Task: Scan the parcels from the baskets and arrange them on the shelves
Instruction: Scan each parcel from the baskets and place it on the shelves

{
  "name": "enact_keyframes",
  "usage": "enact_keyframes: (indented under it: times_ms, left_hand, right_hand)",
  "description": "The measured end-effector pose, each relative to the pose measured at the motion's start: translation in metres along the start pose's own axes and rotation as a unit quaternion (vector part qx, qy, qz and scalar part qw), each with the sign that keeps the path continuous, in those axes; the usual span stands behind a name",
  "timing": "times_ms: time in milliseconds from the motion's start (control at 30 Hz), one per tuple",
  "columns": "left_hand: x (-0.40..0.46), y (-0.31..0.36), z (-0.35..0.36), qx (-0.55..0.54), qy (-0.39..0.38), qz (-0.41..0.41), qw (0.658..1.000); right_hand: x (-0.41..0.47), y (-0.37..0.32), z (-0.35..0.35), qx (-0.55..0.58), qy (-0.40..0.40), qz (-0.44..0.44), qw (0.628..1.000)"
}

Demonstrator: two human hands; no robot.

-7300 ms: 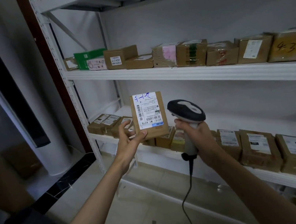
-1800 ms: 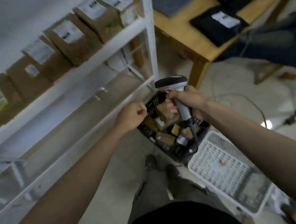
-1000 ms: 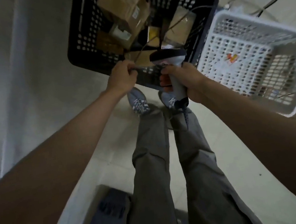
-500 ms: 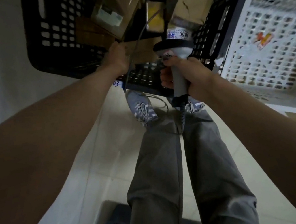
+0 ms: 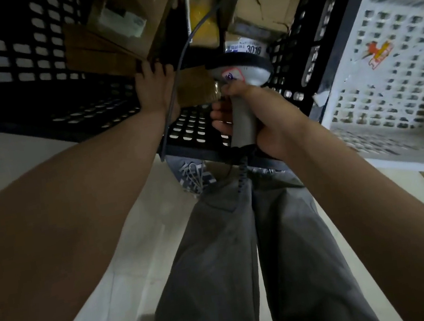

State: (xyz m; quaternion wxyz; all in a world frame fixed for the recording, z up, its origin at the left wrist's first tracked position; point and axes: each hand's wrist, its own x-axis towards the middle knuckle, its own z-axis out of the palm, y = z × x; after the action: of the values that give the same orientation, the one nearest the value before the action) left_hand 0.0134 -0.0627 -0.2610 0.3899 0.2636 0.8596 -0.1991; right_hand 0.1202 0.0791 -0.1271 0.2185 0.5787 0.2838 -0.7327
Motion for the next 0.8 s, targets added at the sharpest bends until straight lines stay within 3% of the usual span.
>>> enact_keyframes:
  times_ms: [233,500,800]
  left_hand:
    - [-0.003,-0.01,-0.011,-0.019,0.002,0.006,1.0]
    - [-0.076,-0.042,-0.06,-0.015,0.081,-0.031,0.996]
    - [-0.179,-0.095,-0.145,-0.187,0.122,-0.139,0.965]
  right_hand:
    - [-0.009,0.001,0.003,-0.003,0.003,0.009,1.0]
    - [-0.071,-0.011,0.017,-0.018,0.016,0.012,1.0]
    - [-0.185,-0.063,0.044,-0.08,-0.001,-0.018,0.997]
